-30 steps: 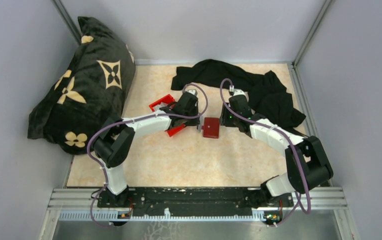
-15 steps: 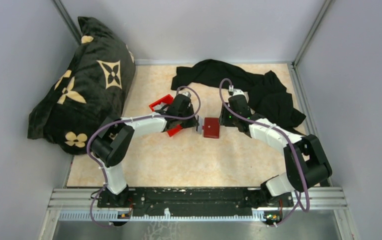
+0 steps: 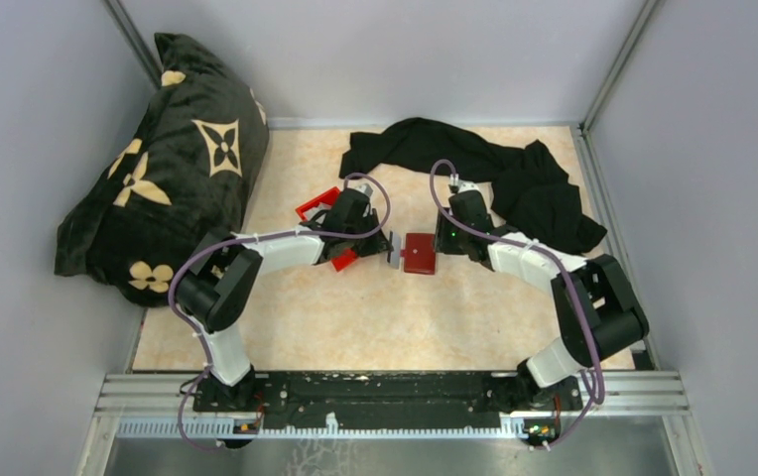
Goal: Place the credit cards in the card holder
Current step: Open the card holder at the center of the board.
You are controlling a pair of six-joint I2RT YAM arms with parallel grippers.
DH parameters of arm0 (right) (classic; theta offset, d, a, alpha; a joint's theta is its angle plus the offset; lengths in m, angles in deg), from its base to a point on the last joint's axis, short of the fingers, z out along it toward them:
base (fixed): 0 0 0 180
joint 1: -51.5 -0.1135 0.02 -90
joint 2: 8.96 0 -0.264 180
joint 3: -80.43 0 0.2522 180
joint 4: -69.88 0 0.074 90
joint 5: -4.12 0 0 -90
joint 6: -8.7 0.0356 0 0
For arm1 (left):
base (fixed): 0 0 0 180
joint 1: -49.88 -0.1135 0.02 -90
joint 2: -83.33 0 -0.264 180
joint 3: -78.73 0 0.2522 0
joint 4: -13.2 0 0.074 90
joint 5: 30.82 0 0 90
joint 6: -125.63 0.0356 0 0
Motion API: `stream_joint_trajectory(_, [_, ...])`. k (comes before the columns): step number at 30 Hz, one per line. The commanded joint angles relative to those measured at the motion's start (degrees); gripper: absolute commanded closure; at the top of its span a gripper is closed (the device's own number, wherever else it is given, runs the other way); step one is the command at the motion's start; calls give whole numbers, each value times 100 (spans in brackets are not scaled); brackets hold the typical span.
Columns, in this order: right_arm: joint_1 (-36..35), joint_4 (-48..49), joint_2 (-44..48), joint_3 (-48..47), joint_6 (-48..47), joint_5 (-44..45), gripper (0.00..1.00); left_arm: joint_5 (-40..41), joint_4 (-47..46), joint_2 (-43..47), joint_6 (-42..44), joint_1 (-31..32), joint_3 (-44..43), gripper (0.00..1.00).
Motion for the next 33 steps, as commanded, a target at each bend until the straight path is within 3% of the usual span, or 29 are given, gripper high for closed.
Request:
stream_joint_trajectory(1, [-41,280,-85,13,-7,57,66,-259,-325,250,-112,-89,176,100])
stream_joint_trajectory(12, [-41,321,-264,58,22,143,86,-655,-809,283,-377,-215,443,100])
stream_joint_trajectory(33, [-41,339,-442,45,-3,105,88,-994,-1305,44,-705,-299,615,100])
